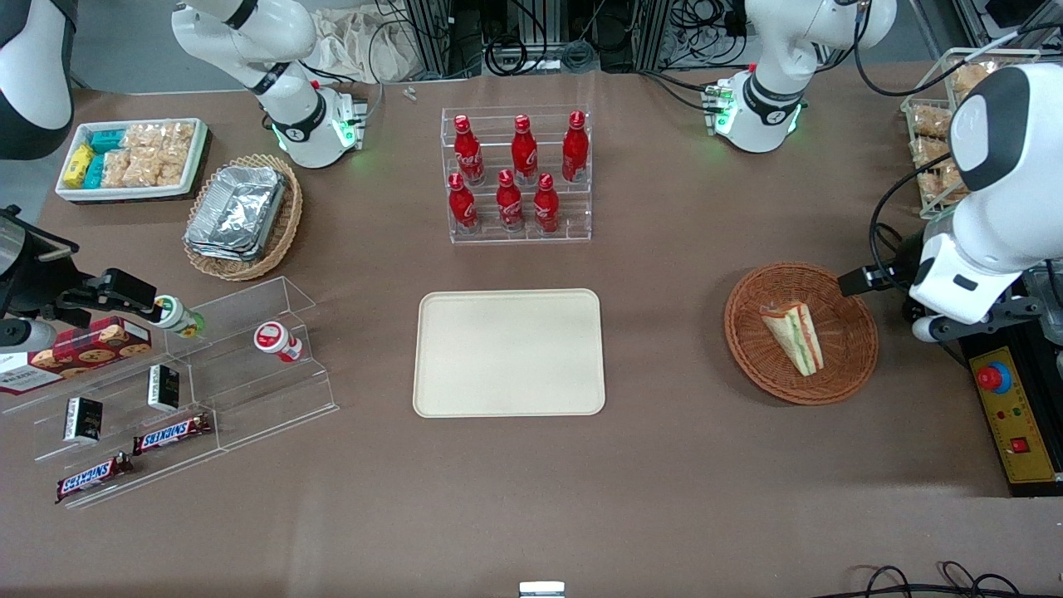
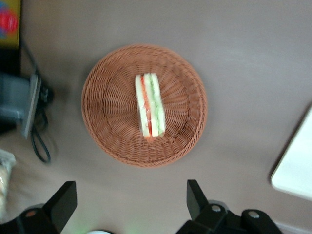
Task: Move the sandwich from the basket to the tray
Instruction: 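Move the left gripper over the wrapped sandwich in the wicker basket, then lower the left gripper and close it on the sandwich's crust edge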
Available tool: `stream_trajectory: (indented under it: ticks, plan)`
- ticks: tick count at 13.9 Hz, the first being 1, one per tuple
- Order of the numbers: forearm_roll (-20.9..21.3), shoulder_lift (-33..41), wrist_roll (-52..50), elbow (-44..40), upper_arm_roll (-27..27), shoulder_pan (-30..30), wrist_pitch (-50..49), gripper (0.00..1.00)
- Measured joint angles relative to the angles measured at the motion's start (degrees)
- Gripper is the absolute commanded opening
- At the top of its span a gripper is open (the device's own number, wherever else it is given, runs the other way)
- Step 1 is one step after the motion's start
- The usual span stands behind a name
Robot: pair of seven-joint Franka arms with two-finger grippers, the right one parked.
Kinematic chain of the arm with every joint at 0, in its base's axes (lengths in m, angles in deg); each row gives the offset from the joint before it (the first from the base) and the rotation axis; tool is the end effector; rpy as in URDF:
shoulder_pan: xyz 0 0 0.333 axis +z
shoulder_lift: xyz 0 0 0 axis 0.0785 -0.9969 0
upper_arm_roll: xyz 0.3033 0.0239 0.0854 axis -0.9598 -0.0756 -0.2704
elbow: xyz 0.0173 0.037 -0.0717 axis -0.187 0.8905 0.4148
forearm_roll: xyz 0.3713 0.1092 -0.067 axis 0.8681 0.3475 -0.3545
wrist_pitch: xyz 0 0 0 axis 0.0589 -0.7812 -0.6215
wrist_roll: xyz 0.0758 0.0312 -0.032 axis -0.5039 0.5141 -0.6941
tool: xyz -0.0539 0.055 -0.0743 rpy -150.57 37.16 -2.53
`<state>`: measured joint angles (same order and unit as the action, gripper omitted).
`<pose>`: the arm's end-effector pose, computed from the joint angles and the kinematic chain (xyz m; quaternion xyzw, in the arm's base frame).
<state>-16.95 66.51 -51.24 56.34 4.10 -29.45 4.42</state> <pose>0.5804 -0.0489 0.5032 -0.9789 -0.1841 0.0830 0.0318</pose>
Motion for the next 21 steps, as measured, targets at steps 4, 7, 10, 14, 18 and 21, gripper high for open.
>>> stream_trajectory:
  ticks: [4, 7, 10, 14, 18, 21]
  plan:
    - [-0.03, -0.65, -9.33, 6.04, -0.01, 0.02, 6.56, 1.00]
    - [-0.07, 0.31, -11.37, 15.02, -0.07, 0.03, 20.06, 1.00]
    - [-0.15, 1.15, -14.93, 24.15, 0.40, -0.41, 31.65, 1.00]
    - [-0.19, 1.19, -18.16, 28.56, 0.89, -1.37, 35.56, 1.00]
    - [-0.19, 0.36, -18.53, 31.08, 0.82, -1.28, 39.06, 1.00]
    - [-0.33, -0.58, -18.59, 32.45, 0.67, -1.15, 41.44, 1.00]
